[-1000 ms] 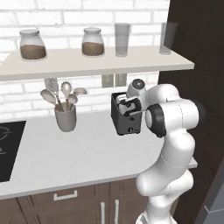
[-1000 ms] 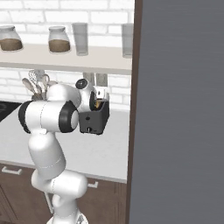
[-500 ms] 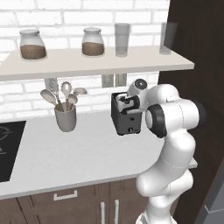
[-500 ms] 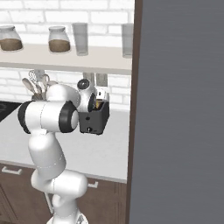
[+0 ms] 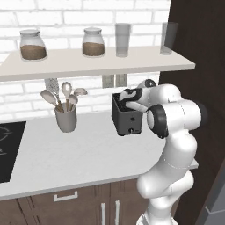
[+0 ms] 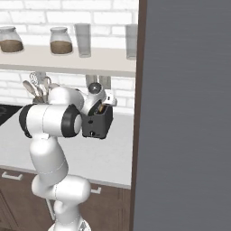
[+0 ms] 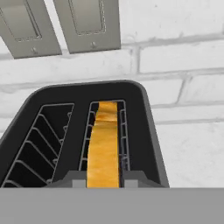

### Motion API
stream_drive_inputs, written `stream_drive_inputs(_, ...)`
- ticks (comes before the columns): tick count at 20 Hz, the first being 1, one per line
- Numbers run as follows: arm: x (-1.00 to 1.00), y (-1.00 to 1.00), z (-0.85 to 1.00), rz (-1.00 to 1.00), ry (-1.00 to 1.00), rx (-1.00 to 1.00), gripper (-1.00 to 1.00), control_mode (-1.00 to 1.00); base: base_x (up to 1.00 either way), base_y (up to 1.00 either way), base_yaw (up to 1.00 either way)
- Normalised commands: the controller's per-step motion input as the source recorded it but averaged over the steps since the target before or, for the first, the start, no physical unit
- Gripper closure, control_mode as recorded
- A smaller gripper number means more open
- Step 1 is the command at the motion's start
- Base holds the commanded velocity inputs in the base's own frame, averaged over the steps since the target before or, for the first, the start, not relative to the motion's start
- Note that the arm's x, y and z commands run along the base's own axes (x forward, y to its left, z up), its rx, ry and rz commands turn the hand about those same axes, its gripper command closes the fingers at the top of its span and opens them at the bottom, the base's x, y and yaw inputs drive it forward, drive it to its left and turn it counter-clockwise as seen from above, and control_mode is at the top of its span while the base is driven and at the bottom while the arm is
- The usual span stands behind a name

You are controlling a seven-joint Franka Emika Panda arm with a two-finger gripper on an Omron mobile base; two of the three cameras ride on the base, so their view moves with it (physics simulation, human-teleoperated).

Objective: Start the toaster. Once the lever pops up, take the bread to the plate on the dining counter.

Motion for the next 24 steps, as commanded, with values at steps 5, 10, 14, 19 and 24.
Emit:
stream_drive_inputs(5, 0.00, -0.03, 0.00, 0.00, 0.00, -0.03, 1.00, -1.00, 0.00, 0.00, 0.00)
stream_drive_inputs(10, 0.00, 0.00, 0.01, 0.00, -0.04, -0.13, 1.00, -1.00, 0.00, 0.00, 0.00)
stream_drive_inputs(14, 0.00, 0.00, 0.19, 0.00, -0.03, -0.12, 1.00, -1.00, 0.00, 0.00, 0.00)
stream_drive_inputs(19, -0.08, 0.00, 0.31, 0.00, -0.09, -0.05, 1.00, -1.00, 0.00, 0.00, 0.00)
stream_drive_inputs(24, -0.01, 0.00, 0.45, 0.00, -0.05, 0.00, 1.00, -1.00, 0.00, 0.00, 0.00)
